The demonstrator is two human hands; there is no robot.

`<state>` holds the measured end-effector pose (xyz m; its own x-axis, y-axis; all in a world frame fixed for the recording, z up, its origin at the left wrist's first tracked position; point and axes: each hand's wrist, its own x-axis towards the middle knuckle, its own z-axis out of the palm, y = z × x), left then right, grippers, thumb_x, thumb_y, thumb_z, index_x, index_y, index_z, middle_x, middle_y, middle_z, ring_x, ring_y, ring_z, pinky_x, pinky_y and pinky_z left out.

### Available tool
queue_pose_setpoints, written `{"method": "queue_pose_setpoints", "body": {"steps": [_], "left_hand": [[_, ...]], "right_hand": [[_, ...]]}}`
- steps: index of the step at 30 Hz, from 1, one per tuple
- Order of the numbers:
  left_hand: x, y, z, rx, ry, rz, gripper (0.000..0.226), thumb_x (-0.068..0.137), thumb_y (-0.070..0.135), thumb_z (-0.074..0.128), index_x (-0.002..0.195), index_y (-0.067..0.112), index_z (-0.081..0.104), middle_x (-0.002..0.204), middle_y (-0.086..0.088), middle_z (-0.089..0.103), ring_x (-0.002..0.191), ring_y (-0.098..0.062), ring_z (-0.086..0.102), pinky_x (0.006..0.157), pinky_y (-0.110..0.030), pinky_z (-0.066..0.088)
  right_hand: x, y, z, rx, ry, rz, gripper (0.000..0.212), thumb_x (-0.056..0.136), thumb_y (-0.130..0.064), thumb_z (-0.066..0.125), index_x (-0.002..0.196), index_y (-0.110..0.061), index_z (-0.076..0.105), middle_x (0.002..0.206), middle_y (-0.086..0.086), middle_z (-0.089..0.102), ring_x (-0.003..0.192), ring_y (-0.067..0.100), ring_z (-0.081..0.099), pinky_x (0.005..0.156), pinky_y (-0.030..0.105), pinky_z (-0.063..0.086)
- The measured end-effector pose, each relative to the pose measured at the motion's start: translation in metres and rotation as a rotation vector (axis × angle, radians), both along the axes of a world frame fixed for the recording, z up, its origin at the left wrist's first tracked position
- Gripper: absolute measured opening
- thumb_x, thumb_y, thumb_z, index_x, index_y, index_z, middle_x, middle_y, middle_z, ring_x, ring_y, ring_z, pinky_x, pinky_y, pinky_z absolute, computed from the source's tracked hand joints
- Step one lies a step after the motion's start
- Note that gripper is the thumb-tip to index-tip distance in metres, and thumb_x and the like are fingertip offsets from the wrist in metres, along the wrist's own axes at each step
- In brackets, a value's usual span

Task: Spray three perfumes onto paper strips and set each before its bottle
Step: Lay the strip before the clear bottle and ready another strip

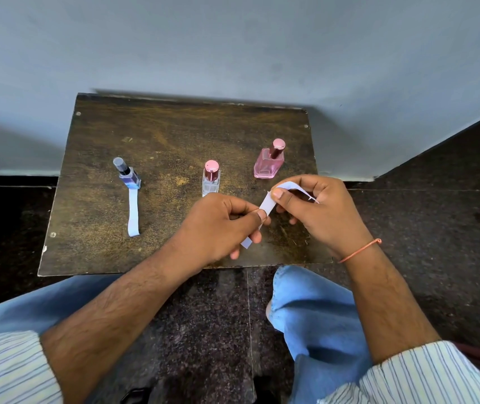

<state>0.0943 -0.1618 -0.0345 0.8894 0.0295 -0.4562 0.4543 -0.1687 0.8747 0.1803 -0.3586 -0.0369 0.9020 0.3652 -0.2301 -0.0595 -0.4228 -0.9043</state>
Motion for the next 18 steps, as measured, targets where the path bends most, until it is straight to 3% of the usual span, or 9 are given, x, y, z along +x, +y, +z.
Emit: {"method": "queue_pose_setpoints", "body": {"steps": [3, 10, 18], "left_hand": [[0.001, 0.001, 0.000, 0.005, 0.005, 0.009, 0.021, 0.104, 0.027, 0.069, 0.091, 0.022, 0.085, 0.069, 0.001, 0.078, 0.037, -0.012, 0.050, 0.048, -0.022, 0.043], [0.001, 0.002, 0.000, 0.027, 0.006, 0.001, 0.020, 0.104, 0.029, 0.069, 0.091, 0.024, 0.084, 0.070, 0.002, 0.079, 0.038, -0.011, 0.053, 0.052, -0.026, 0.045], [0.000, 0.003, 0.001, 0.094, -0.007, -0.004, 0.021, 0.104, 0.029, 0.068, 0.090, 0.025, 0.083, 0.070, 0.005, 0.080, 0.038, -0.010, 0.056, 0.052, -0.025, 0.048]], "right_hand": [[-0.002, 0.004, 0.002, 0.041, 0.042, -0.025, 0.007, 0.099, -0.010, 0.077, 0.100, -0.013, 0.084, 0.089, 0.018, 0.080, 0.078, 0.016, 0.072, 0.059, 0.026, 0.058], [-0.004, 0.009, 0.003, 0.049, 0.088, -0.060, 0.007, 0.100, -0.008, 0.076, 0.101, -0.008, 0.083, 0.090, 0.023, 0.079, 0.077, 0.016, 0.073, 0.060, 0.024, 0.060], [-0.007, 0.017, 0.003, 0.058, 0.117, -0.093, 0.013, 0.100, -0.008, 0.076, 0.094, -0.018, 0.081, 0.089, 0.015, 0.082, 0.080, 0.019, 0.076, 0.067, 0.032, 0.066]]}}
